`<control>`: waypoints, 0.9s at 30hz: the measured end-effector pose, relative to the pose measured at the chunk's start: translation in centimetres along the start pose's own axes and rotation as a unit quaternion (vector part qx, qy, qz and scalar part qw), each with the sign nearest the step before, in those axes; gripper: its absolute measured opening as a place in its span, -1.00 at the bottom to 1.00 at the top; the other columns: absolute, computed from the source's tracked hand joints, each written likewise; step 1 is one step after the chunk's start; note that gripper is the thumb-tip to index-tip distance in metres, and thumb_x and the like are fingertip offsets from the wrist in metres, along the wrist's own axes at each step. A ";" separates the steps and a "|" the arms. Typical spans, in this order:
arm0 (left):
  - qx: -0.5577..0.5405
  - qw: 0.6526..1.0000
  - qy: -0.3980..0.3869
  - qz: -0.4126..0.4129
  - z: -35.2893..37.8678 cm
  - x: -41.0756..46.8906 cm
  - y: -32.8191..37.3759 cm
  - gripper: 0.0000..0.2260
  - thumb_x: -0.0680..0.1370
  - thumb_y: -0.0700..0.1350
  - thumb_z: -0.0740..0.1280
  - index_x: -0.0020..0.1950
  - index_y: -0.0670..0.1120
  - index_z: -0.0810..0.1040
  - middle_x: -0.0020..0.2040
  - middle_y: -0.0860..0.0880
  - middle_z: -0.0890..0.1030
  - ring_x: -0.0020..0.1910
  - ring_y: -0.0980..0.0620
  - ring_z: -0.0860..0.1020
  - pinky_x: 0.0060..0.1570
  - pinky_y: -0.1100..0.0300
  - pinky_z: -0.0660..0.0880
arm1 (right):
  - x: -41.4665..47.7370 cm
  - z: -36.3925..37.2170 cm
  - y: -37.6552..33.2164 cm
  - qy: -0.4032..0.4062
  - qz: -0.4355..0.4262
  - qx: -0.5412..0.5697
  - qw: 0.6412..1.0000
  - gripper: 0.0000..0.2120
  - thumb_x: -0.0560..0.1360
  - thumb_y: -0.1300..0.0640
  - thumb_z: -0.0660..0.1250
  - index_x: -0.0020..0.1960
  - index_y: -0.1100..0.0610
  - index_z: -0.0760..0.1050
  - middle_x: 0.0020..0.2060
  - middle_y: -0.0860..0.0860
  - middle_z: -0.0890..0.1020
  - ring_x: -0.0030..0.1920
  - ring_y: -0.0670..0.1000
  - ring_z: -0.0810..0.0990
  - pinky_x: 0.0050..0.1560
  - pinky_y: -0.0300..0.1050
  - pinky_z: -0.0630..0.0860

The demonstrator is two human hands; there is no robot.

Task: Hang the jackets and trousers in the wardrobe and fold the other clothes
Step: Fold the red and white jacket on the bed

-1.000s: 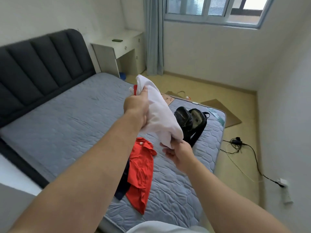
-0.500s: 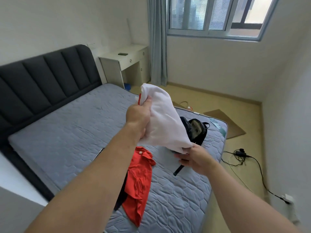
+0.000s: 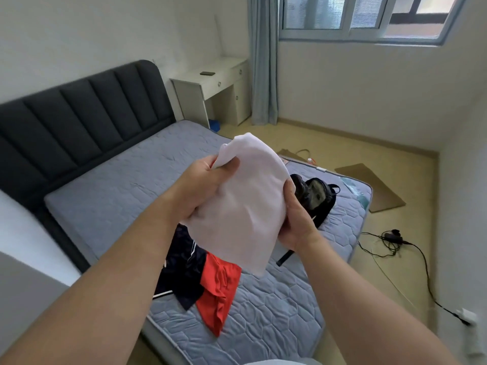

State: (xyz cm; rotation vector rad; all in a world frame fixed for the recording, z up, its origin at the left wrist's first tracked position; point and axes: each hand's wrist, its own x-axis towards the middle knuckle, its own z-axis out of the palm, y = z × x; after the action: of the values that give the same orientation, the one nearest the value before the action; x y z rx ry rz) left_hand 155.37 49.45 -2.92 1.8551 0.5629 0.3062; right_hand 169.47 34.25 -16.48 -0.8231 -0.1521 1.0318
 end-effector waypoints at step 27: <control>0.184 0.923 0.338 0.022 1.2 3.0 1.4 -0.41 0.51 0.23 0.41 -0.46 -0.03 0.16 -0.56 0.11 0.19 -0.53 0.10 0.22 -0.50 0.23 0.18 | -2.5 -2.8 -3.9 -0.061 -0.026 -0.209 0.976 -0.30 0.27 -0.20 0.66 0.21 0.20 0.57 0.05 0.17 0.71 0.03 0.15 0.72 -0.03 0.00 0.65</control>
State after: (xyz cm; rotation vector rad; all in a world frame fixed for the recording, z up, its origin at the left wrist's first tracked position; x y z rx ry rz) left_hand 158.81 49.68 -2.22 2.1080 1.1091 0.9466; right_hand 172.20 29.77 -15.24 -1.1303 -0.5058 1.0149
